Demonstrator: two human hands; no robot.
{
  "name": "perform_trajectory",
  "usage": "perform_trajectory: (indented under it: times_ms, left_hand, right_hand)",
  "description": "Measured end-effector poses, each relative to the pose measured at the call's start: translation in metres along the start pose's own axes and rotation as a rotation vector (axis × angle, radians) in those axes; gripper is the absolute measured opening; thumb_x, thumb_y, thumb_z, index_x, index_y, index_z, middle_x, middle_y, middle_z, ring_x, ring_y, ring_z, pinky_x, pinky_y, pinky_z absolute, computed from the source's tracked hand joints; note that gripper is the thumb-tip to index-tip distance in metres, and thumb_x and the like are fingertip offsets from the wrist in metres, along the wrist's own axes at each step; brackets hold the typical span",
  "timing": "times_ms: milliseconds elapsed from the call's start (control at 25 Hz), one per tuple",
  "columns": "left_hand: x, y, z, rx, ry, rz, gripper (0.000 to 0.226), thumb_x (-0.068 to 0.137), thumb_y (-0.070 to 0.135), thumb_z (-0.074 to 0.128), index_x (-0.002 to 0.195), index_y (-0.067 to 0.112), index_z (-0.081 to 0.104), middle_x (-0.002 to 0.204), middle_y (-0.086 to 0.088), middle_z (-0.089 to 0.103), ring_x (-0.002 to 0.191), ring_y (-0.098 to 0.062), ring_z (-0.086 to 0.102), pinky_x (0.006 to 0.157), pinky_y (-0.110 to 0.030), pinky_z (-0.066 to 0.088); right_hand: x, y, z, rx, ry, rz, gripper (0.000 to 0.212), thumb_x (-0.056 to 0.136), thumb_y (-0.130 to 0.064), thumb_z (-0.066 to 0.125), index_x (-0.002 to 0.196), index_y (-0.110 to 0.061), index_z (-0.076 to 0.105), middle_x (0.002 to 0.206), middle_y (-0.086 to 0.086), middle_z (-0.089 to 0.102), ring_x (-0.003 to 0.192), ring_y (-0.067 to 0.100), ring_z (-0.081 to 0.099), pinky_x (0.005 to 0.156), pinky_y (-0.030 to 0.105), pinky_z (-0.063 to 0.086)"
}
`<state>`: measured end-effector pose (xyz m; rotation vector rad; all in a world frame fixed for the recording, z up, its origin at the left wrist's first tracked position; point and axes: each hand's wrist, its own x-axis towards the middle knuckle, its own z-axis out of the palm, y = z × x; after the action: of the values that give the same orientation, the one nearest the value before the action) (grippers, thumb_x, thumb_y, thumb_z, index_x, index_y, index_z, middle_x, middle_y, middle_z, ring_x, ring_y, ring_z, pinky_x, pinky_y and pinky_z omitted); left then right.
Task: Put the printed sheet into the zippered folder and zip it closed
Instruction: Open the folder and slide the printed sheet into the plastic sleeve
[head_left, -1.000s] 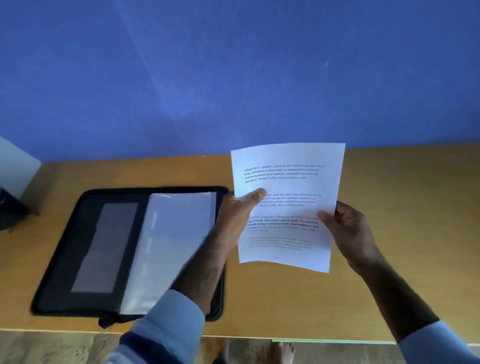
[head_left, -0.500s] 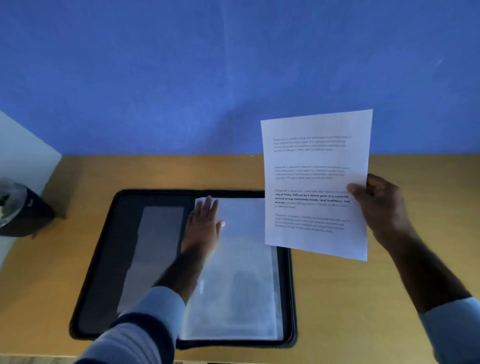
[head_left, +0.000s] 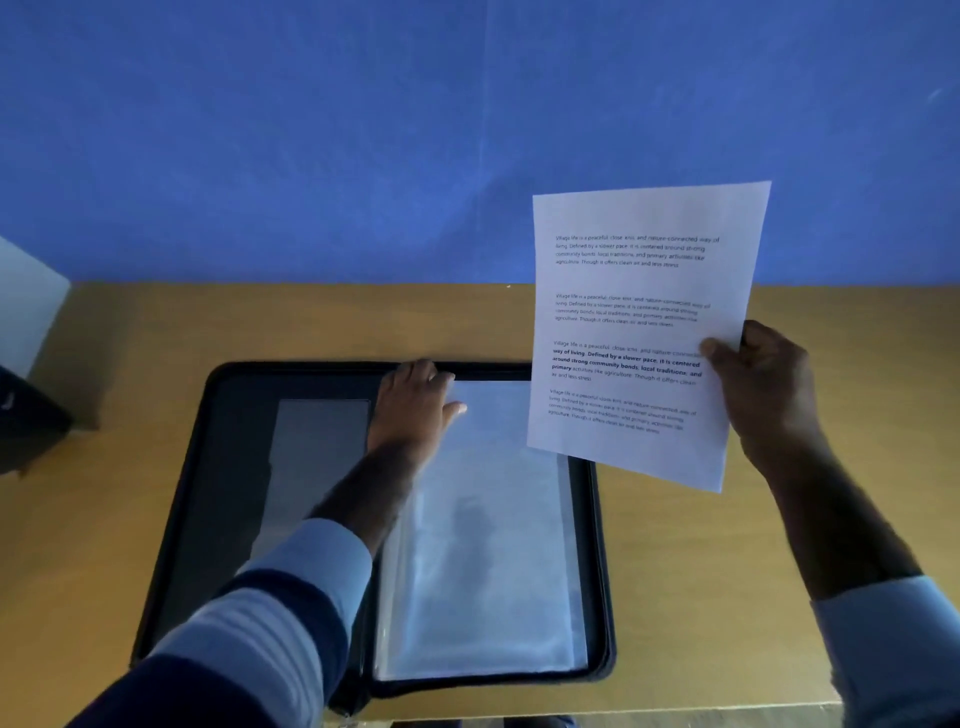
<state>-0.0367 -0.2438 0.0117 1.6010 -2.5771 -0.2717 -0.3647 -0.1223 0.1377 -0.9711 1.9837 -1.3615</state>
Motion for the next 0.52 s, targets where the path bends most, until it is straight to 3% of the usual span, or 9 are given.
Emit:
perform_trajectory:
  times_ms: [200,520]
  left_hand:
    - [0.021,0.0,-0.009,-0.081,-0.049,0.062,0.019,0.076,0.033,0.083,0.082,0.018,0.071,0.088,-0.006,0.062,0.082,-0.033,0.061,0.074,-0.04,0.048]
    - [0.017,0.001,-0.009,-0.017,0.025,0.151,0.015,0.08,0.02,0.081,0.071,0.015,0.069,0.079,-0.005,0.062,0.072,-0.031,0.056,0.066,-0.037,0.046]
  right_hand:
    - [0.017,0.003,-0.004,-0.006,0.01,0.014,0.01,0.095,-0.003,0.061,0.098,-0.006,0.069,0.073,-0.015,0.071,0.064,-0.002,0.057,0.061,0.016,0.049]
    - [0.032,0.007,-0.009,0.003,-0.008,0.016,0.011,0.094,-0.007,0.062,0.1,-0.009,0.071,0.088,0.004,0.07,0.073,0.008,0.058,0.07,0.027,0.049]
